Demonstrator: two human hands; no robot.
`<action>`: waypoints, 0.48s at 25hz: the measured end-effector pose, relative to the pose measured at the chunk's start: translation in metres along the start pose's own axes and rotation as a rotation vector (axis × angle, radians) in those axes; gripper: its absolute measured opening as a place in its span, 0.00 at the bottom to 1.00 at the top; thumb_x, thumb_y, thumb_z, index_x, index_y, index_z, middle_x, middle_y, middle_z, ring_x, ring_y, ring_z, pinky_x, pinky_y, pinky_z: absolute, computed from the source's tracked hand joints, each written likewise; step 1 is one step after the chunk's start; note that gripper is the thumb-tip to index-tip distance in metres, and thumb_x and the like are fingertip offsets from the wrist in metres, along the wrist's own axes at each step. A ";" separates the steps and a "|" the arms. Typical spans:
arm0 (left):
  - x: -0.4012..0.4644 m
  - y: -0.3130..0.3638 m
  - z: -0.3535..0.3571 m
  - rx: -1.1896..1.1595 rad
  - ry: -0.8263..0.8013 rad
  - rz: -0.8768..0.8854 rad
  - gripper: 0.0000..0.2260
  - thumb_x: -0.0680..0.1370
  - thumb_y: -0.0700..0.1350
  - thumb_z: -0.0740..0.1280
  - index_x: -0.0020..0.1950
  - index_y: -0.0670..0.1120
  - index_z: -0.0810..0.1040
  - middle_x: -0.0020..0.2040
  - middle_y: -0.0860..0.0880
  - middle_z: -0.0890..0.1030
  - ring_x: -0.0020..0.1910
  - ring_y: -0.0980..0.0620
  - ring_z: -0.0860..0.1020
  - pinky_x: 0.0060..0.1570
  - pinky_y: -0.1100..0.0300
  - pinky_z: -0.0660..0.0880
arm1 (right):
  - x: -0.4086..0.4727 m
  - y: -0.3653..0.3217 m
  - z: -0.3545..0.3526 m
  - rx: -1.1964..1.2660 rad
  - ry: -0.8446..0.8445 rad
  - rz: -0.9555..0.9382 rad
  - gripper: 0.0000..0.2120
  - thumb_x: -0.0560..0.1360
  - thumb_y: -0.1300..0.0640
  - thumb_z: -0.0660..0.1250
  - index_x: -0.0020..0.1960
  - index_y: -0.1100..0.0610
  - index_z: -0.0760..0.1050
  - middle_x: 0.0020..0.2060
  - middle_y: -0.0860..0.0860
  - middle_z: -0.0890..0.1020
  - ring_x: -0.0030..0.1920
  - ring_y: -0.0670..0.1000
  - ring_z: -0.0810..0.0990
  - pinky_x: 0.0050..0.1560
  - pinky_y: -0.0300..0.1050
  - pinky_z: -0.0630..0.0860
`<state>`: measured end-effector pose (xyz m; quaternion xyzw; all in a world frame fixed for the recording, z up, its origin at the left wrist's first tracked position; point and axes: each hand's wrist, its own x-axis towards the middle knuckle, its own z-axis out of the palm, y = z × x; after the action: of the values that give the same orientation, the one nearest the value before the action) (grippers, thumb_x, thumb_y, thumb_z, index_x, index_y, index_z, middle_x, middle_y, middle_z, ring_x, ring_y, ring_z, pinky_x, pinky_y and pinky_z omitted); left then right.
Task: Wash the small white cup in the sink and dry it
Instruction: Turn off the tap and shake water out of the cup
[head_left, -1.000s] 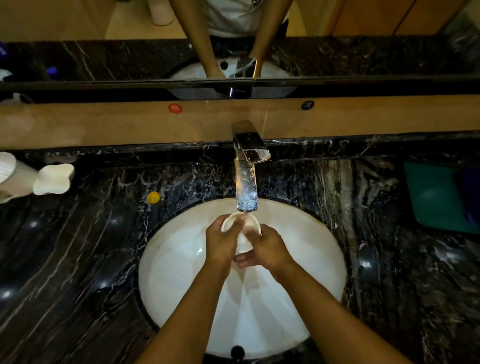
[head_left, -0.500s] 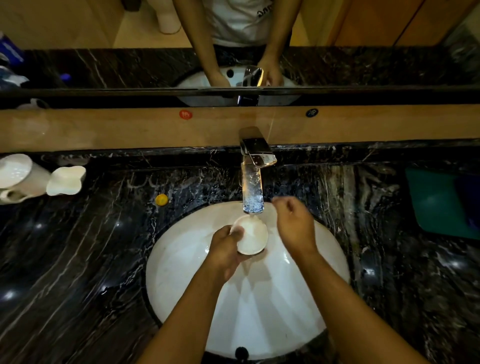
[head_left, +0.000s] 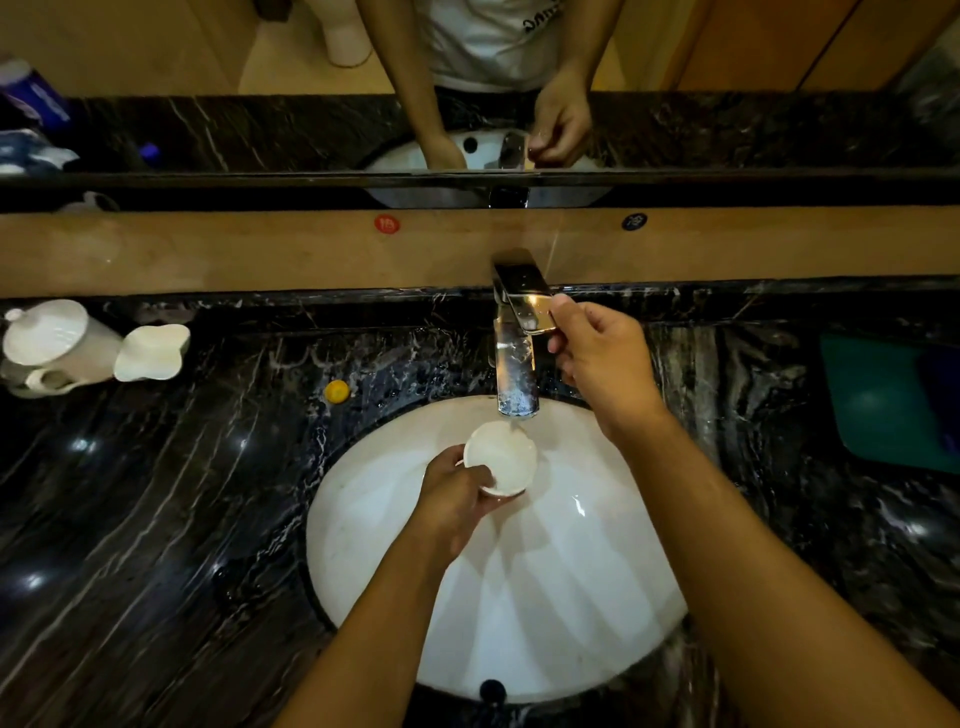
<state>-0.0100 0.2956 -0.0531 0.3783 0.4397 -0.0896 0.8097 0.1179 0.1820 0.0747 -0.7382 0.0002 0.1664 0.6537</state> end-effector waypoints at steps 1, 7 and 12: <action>0.000 0.000 -0.001 -0.005 0.003 0.001 0.22 0.73 0.24 0.60 0.66 0.34 0.72 0.67 0.35 0.72 0.64 0.29 0.74 0.53 0.35 0.81 | 0.000 0.004 -0.001 -0.014 -0.001 -0.004 0.19 0.83 0.50 0.64 0.38 0.60 0.77 0.31 0.52 0.76 0.29 0.47 0.67 0.29 0.41 0.64; -0.002 0.001 -0.006 -0.033 0.010 0.011 0.21 0.73 0.25 0.59 0.65 0.34 0.74 0.68 0.34 0.71 0.63 0.27 0.74 0.52 0.33 0.81 | -0.005 0.025 -0.006 -0.020 0.090 0.030 0.22 0.82 0.45 0.63 0.43 0.63 0.80 0.31 0.50 0.77 0.28 0.44 0.70 0.30 0.38 0.67; -0.010 0.003 -0.009 0.037 0.034 0.027 0.18 0.75 0.26 0.61 0.62 0.38 0.76 0.65 0.35 0.75 0.63 0.30 0.76 0.54 0.36 0.81 | -0.029 0.084 -0.009 -0.045 0.127 0.324 0.13 0.82 0.55 0.60 0.48 0.57 0.82 0.37 0.52 0.80 0.32 0.49 0.71 0.30 0.41 0.66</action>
<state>-0.0203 0.3024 -0.0469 0.4006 0.4464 -0.0806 0.7961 0.0747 0.1552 0.0014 -0.7521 0.1566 0.2224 0.6003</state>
